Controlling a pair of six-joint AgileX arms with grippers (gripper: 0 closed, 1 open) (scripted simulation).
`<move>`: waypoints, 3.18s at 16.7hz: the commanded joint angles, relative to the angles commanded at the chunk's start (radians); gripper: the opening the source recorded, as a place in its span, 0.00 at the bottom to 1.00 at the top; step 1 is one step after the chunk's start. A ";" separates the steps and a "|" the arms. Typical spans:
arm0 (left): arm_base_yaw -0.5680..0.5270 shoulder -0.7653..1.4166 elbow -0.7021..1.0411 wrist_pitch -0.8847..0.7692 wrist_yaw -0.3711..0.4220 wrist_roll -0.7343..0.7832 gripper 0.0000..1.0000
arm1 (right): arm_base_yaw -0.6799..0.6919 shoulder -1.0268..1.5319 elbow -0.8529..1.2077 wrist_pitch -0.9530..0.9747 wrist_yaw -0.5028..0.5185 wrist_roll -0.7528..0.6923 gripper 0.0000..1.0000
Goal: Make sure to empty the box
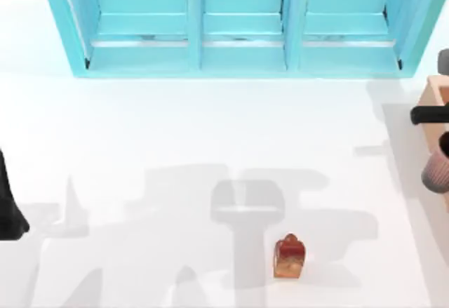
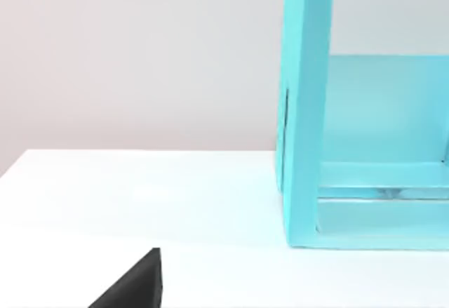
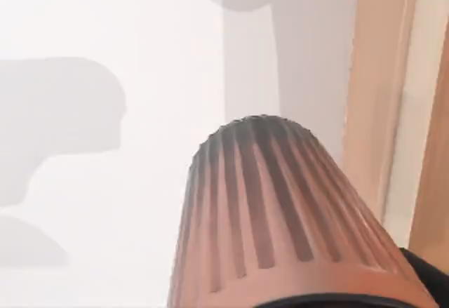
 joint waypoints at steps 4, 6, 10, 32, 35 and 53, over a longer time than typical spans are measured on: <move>0.000 0.000 0.000 0.000 0.000 0.000 1.00 | 0.229 -0.112 -0.243 0.101 0.015 0.221 0.00; 0.000 0.000 0.000 0.000 0.000 0.000 1.00 | 0.292 -0.146 -0.306 0.133 0.022 0.283 0.00; 0.000 0.000 0.000 0.000 0.000 0.000 1.00 | 0.312 -0.157 -0.326 0.145 0.024 0.303 0.00; 0.000 0.000 0.000 0.000 0.000 0.000 1.00 | 0.325 -0.093 -0.451 0.334 0.024 0.318 0.23; 0.000 0.000 0.000 0.000 0.000 0.000 1.00 | 0.325 -0.093 -0.451 0.334 0.024 0.318 0.45; 0.000 0.000 0.000 0.000 0.000 0.000 1.00 | 0.326 -0.086 -0.439 0.319 0.010 0.321 1.00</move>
